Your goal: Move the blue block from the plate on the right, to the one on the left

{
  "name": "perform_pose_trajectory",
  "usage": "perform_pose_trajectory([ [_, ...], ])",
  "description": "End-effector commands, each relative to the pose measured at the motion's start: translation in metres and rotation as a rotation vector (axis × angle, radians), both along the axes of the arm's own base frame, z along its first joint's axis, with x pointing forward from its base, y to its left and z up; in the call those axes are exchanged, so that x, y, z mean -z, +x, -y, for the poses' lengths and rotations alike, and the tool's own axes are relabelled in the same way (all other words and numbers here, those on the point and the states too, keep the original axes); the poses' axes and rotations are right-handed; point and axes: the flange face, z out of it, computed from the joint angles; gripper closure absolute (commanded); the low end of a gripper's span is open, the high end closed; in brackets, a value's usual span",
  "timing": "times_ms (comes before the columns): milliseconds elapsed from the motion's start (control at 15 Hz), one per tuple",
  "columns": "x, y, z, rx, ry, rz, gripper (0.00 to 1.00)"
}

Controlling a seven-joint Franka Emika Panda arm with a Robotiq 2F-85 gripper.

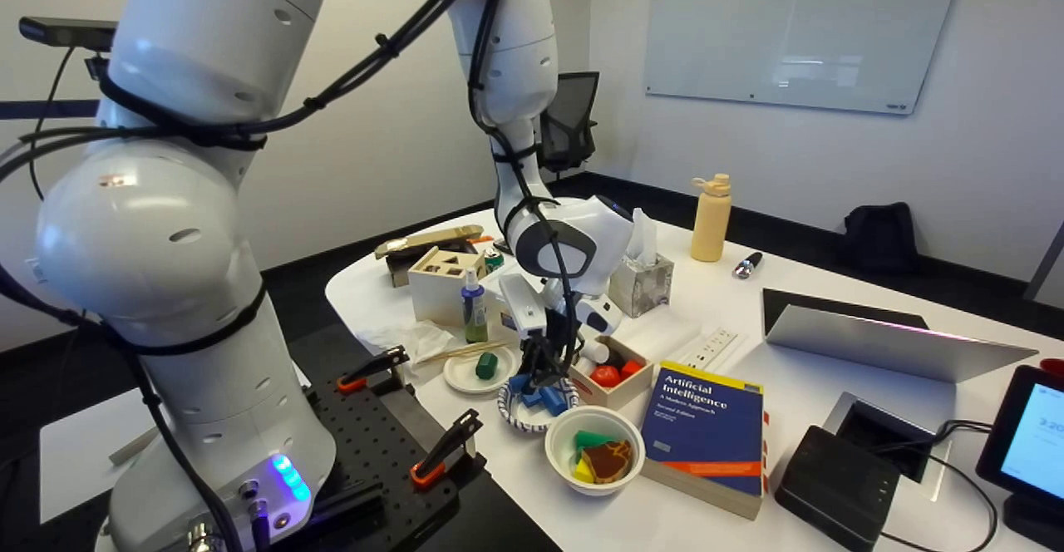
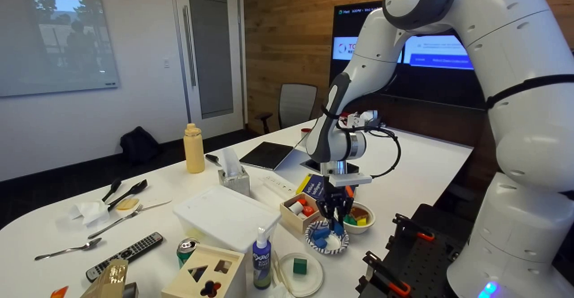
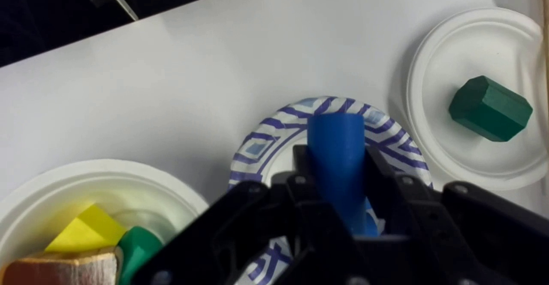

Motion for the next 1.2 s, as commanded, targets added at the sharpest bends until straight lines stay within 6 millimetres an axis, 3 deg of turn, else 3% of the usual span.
perform_pose_trajectory([
  [0, 0.004, 0.0, 0.001, -0.001, -0.024, 0.01, 0.42],
  [67, 0.004, 0.0, 0.002, 0.004, -0.022, 0.011, 0.41],
  [333, -0.005, 0.002, 0.008, 0.028, -0.018, 0.021, 0.12],
  [467, -0.023, 0.005, 0.014, 0.045, -0.005, 0.042, 0.01],
  [600, -0.049, 0.003, 0.022, 0.026, -0.008, 0.025, 0.0],
  [933, -0.147, 0.007, 0.034, -0.043, -0.047, 0.147, 0.0],
  [1133, -0.186, 0.015, 0.032, -0.077, -0.066, 0.196, 0.0],
])
